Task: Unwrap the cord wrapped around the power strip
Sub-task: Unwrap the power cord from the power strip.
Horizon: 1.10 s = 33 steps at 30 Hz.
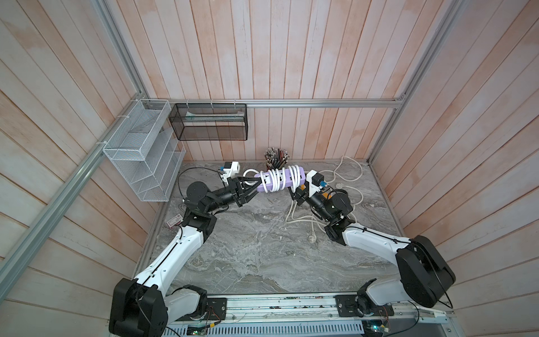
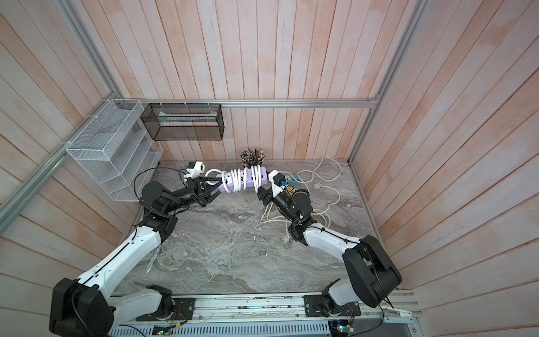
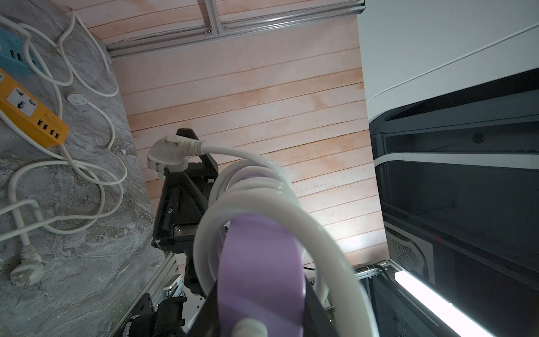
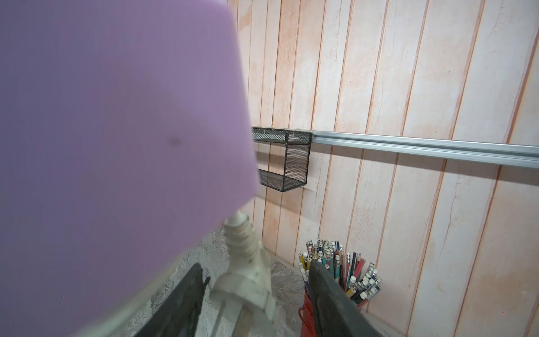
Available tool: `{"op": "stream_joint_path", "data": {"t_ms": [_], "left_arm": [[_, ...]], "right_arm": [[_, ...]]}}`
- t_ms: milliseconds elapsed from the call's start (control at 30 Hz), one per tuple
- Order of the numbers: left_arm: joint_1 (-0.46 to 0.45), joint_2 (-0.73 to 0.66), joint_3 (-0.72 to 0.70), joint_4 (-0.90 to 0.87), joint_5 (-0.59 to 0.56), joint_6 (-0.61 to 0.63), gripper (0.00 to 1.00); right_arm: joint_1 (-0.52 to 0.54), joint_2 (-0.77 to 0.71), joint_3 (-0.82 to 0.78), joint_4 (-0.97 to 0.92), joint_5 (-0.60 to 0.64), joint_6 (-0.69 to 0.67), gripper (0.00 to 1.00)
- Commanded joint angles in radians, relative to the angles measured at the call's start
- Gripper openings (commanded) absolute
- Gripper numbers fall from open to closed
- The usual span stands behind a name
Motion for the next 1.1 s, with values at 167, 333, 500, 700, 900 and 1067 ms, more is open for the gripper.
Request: {"op": "stream_joint_path", "data": {"t_ms": [167, 333, 500, 700, 900, 1067], "left_arm": [[-0.008, -0.032, 0.003, 0.073, -0.024, -0.004, 0.0], [-0.008, -0.034, 0.001, 0.072, -0.025, -0.004, 0.0], [-0.008, -0.03, 0.0, 0.074, -0.025, -0.001, 0.0], [-0.008, -0.025, -0.001, 0.076, -0.024, 0.001, 0.0], [-0.008, -0.024, -0.014, 0.072, -0.021, 0.008, 0.0], [-0.008, -0.017, -0.047, 0.095, -0.025, 0.003, 0.0]], "right_arm": [[0.005, 0.032, 0.05, 0.032, -0.012, 0.021, 0.48], [0.004, 0.035, 0.056, 0.035, -0.011, 0.031, 0.36], [0.004, 0.017, 0.042, 0.023, 0.001, 0.024, 0.28], [0.005, -0.025, 0.019, -0.012, 0.038, 0.007, 0.19], [-0.029, -0.085, -0.002, -0.083, 0.059, -0.014, 0.18], [-0.063, -0.131, 0.008, -0.155, 0.029, -0.029, 0.18]]}}
